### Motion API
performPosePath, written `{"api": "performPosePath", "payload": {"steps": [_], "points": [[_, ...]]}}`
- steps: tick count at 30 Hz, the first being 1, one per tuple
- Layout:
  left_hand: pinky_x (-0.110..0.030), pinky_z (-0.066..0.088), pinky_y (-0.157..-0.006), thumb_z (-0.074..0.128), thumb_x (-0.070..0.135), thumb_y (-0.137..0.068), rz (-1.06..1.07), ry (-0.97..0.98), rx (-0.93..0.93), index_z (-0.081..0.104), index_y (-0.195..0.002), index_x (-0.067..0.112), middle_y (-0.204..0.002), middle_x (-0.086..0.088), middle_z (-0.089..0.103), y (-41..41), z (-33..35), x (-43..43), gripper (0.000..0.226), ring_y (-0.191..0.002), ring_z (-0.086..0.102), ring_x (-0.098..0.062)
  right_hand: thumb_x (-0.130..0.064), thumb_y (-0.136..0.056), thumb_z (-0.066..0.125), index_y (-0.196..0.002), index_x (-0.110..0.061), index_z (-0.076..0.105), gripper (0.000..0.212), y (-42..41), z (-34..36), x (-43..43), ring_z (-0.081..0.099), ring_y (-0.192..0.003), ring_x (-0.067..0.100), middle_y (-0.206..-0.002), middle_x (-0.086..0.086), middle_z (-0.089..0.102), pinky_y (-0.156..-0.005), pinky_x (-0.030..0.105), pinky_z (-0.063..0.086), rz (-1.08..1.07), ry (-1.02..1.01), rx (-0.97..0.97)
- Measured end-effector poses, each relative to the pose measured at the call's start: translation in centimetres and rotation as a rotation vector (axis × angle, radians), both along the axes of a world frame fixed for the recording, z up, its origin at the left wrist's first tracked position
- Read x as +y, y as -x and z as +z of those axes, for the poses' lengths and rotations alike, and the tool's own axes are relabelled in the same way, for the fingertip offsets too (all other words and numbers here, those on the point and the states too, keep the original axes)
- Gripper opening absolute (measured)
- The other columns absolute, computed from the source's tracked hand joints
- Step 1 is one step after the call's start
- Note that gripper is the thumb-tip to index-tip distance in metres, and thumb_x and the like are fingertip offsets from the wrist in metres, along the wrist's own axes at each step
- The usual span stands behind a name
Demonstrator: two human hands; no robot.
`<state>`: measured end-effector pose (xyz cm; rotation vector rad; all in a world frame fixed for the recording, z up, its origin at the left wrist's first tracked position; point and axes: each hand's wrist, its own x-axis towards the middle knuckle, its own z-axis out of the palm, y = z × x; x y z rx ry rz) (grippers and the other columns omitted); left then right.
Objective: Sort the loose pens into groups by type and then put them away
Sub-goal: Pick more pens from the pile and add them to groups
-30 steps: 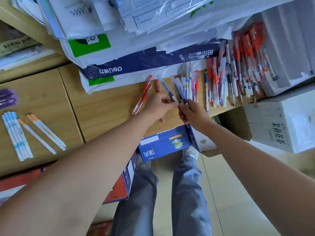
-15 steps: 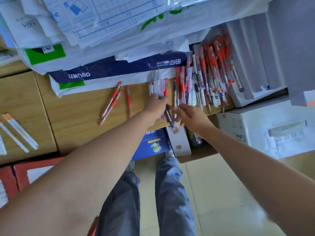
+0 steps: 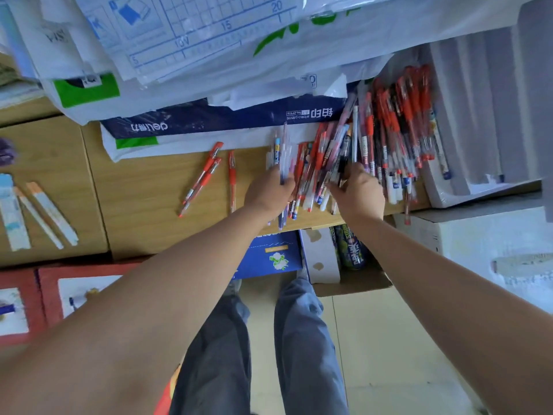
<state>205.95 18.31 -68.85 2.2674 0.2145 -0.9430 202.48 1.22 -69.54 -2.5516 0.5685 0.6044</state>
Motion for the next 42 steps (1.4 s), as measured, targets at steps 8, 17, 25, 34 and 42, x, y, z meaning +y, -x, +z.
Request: {"api": "performPosePath", "payload": {"steps": [8,17,25,34,42], "points": [[-0.032,0.041,-0.053,0.042,0.03,-0.098,0.055,0.032,-0.005,0.057,-0.095,0.004,-0.084,-0.014,0.069,0.1,-0.6,0.7,0.03,-0.046,0.042,-0.015,-0.034,-0.089,0.065,-0.115,-0.008,0.054,0.038,-0.3,0.0,0.2,0.064,-0.069,0.029,-0.081,0.01,0.067,-0.058,0.039,0.056,0.036,-0.086,-0.075],[-0.032,0.038,-0.052,0.04,0.032,-0.097,0.005,0.016,0.021,0.055,-0.089,0.005,-0.084,-0.012,0.069,0.3,-0.3,0.1,0.032,-0.047,0.042,-0.016,-0.025,-0.093,0.059,-0.105,-0.006,0.054,0.022,-0.3,1.1,-2.4,0.062,-0.063,0.024,-0.082,0.009,0.069,-0.052,0.029,0.05,-0.054,-0.021,-0.21],[-0.026,0.033,-0.048,0.041,0.026,-0.099,0.037,0.069,0.03,0.055,-0.088,-0.002,-0.083,-0.013,0.07,0.5,-0.2,0.4,0.033,-0.041,0.04,-0.005,-0.024,-0.092,0.061,-0.116,-0.008,0.049,0.033,-0.8,0.4,-2.2,0.066,-0.073,0.029,-0.087,0.014,0.069,-0.06,0.037,0.054,-0.126,0.071,-0.251],[-0.036,0.04,-0.061,0.05,0.037,-0.082,0.233,0.219,0.153,0.061,-0.087,0.001,-0.07,-0.019,0.064,0.2,0.7,0.9,0.038,-0.063,0.053,-0.027,-0.019,-0.089,0.056,-0.092,-0.005,0.059,0.014,-1.1,1.3,-2.2,0.054,-0.055,0.021,-0.067,0.006,0.061,-0.048,0.021,0.037,-0.155,-0.027,-0.254],[-0.031,0.041,-0.064,0.048,0.021,-0.095,0.348,0.271,0.245,0.061,-0.097,0.005,-0.066,0.001,0.07,0.2,3.0,2.4,0.021,-0.062,0.058,-0.017,-0.015,-0.09,0.053,-0.086,-0.007,0.056,0.009,-0.7,3.0,-0.6,0.046,-0.05,0.013,-0.064,0.006,0.055,-0.046,0.024,0.038,-0.027,-0.294,-0.186]]}}
